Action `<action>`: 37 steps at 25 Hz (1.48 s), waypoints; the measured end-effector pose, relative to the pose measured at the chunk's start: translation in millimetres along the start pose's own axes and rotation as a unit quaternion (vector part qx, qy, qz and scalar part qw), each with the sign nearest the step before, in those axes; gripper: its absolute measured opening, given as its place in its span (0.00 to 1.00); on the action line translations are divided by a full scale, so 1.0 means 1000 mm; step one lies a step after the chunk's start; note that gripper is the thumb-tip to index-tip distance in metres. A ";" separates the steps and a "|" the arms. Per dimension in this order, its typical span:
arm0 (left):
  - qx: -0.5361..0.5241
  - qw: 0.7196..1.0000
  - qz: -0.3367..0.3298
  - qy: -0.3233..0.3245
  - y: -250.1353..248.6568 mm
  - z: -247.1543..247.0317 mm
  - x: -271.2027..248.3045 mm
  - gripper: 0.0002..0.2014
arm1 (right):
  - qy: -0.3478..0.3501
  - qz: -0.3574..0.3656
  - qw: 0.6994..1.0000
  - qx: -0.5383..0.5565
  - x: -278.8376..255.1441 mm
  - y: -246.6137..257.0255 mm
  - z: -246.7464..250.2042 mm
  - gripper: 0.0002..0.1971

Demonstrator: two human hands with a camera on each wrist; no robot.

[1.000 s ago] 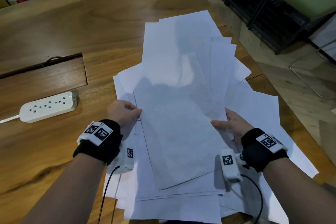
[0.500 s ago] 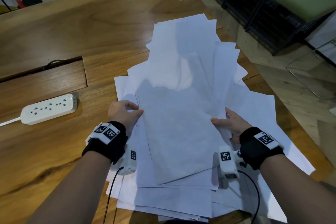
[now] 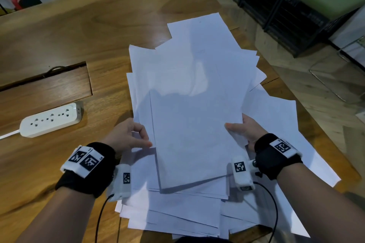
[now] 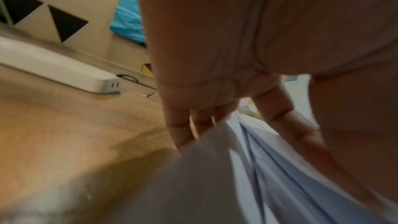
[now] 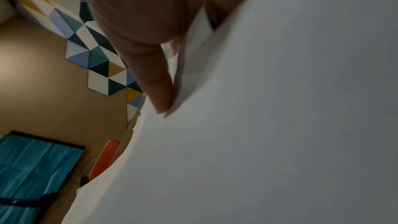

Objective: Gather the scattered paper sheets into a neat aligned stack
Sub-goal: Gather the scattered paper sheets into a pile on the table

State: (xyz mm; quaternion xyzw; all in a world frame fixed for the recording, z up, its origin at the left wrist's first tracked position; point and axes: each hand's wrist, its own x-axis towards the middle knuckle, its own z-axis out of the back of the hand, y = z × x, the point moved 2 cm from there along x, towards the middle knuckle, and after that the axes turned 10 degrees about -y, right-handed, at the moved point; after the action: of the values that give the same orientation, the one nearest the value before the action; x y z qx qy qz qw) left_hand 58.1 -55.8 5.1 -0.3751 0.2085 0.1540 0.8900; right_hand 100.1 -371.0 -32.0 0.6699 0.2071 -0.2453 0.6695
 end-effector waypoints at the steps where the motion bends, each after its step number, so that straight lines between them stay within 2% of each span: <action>1: 0.001 1.000 0.002 0.026 -0.001 0.005 -0.001 0.08 | -0.010 0.012 1.000 -0.016 0.001 0.003 -0.002 0.17; 3: -0.098 0.995 0.010 0.024 0.002 0.011 0.005 0.16 | -0.047 0.052 0.994 -0.080 0.007 0.011 -0.005 0.20; 4: -0.199 0.979 0.037 -0.019 0.004 0.013 0.010 0.22 | -0.048 0.065 0.989 -0.126 0.010 0.013 -0.007 0.22; 6: -0.385 0.907 0.122 -0.120 0.014 0.009 0.026 0.27 | 0.003 0.049 0.981 -0.189 0.010 0.017 -0.015 0.24; 7: -0.417 0.885 0.138 -0.156 0.014 0.005 0.032 0.30 | 0.043 0.025 0.978 -0.200 0.008 0.016 -0.021 0.22; 9: -0.436 0.874 0.133 -0.166 0.013 -0.004 0.038 0.34 | 0.060 0.017 0.970 -0.235 0.007 0.018 -0.028 0.22; 12: -0.455 0.874 0.115 -0.128 0.012 -0.011 0.040 0.27 | -0.035 0.076 0.960 -0.267 0.018 0.025 -0.033 0.35; 13: -0.459 0.875 0.111 -0.111 0.014 -0.011 0.039 0.26 | -0.025 0.088 0.956 -0.280 0.019 0.028 -0.040 0.36; 15: -0.465 0.873 0.110 -0.099 0.017 -0.009 0.039 0.26 | 0.041 0.092 0.942 -0.321 0.018 0.026 -0.060 0.37; 16: -0.460 0.876 0.108 -0.098 0.018 -0.008 0.039 0.26 | 0.045 0.098 0.938 -0.330 0.019 0.026 -0.066 0.37; 19: -0.405 0.902 0.109 -0.104 0.025 -0.005 0.039 0.26 | -0.070 0.135 0.952 -0.266 0.030 0.045 -0.065 0.26; 23: -0.379 0.918 0.102 -0.059 0.024 -0.001 0.036 0.24 | -0.133 0.176 0.926 -0.305 0.050 0.079 -0.069 0.11; 25: -0.369 0.924 0.103 -0.016 0.024 0.004 0.036 0.21 | -0.134 0.171 0.919 -0.329 0.057 0.088 -0.075 0.09; 28: -0.325 0.941 0.082 0.038 0.027 0.013 0.037 0.22 | -0.107 0.147 0.923 -0.338 0.067 0.096 -0.080 0.13; 30: -0.354 0.929 0.097 0.041 0.029 0.012 0.035 0.21 | -0.057 0.103 0.928 -0.353 0.073 0.094 -0.081 0.16; 32: -0.410 0.907 0.095 0.017 0.028 0.009 0.031 0.19 | -0.022 0.057 0.928 -0.367 0.078 0.091 -0.078 0.21; 33: -0.430 0.898 0.096 0.009 0.028 0.008 0.031 0.23 | -0.018 0.054 0.924 -0.378 0.079 0.091 -0.078 0.22; 35: -0.443 0.891 0.094 -0.008 0.032 0.005 0.034 0.32 | -0.022 0.089 0.909 -0.407 0.078 0.090 -0.084 0.21; 37: -0.446 0.890 0.093 -0.027 0.033 0.002 0.039 0.30 | -0.039 0.148 0.901 -0.406 0.073 0.088 -0.094 0.25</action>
State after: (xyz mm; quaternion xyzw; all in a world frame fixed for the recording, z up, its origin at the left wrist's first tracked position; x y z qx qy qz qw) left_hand 77.9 -27.7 -32.7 -0.7070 0.1275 0.3227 0.6163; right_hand 216.7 -282.4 -7.6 0.3525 0.1609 -0.0643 0.9196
